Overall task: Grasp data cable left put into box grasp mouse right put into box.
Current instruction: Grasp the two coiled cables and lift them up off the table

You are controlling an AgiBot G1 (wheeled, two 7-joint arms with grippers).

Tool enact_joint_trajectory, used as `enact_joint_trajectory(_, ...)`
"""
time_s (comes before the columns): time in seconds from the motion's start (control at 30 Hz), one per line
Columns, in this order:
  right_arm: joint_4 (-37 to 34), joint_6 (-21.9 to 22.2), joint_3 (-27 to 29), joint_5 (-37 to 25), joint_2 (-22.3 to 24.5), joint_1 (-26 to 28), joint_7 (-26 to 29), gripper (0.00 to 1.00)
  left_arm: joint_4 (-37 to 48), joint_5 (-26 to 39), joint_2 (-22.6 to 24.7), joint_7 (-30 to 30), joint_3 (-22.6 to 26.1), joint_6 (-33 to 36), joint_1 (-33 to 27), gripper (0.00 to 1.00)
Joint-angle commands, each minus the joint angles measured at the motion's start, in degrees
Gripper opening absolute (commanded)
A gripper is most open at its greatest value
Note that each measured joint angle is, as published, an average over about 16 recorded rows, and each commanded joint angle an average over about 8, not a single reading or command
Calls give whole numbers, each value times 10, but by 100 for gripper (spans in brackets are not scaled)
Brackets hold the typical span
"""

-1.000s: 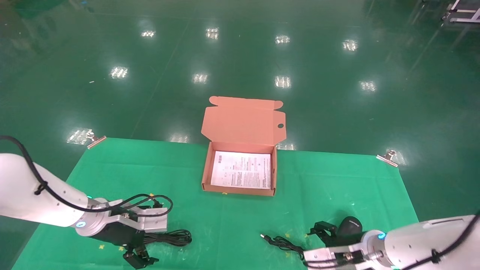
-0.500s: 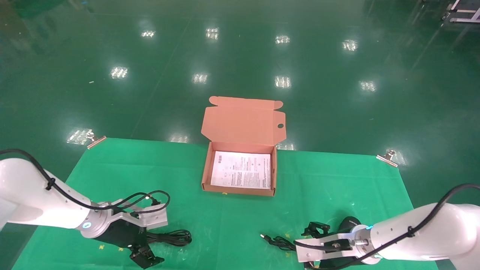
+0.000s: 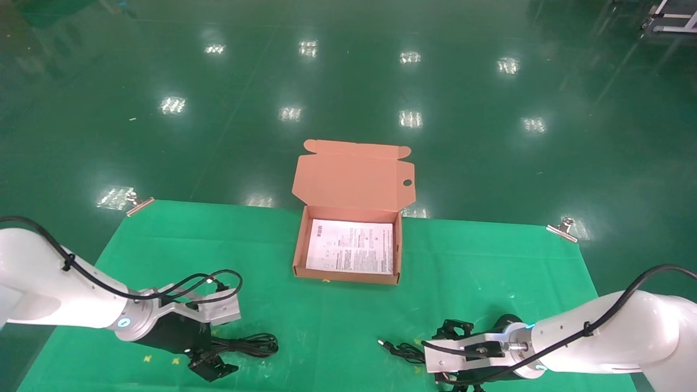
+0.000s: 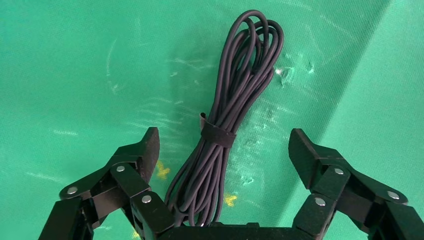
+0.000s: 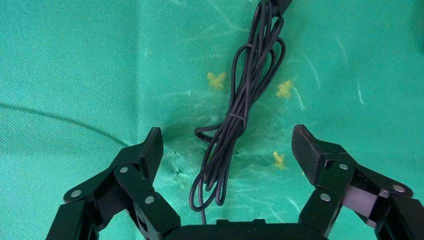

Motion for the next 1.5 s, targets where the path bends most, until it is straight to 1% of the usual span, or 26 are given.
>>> enact_joint_trajectory(0.03, 2, 0, 0, 0, 1, 0, 0, 0, -3, 0, 0, -1, 0, 0, 0, 0)
enact_joint_trajectory(1.17, 12, -6, 0, 0, 6, -1, 6, 0, -16, 3, -5, -6, 2, 6, 1, 0)
enact_joint_trajectory(1.3, 23, -15, 7, 4, 23, 3, 26, 0, -21, 4, -15, -6, 3, 20, -8, 0)
enact_joint_trajectory(1.5, 84, -34, 37, 22, 78, 14, 95, 0, -45, 10, -41, -14, 6, 50, -33, 0)
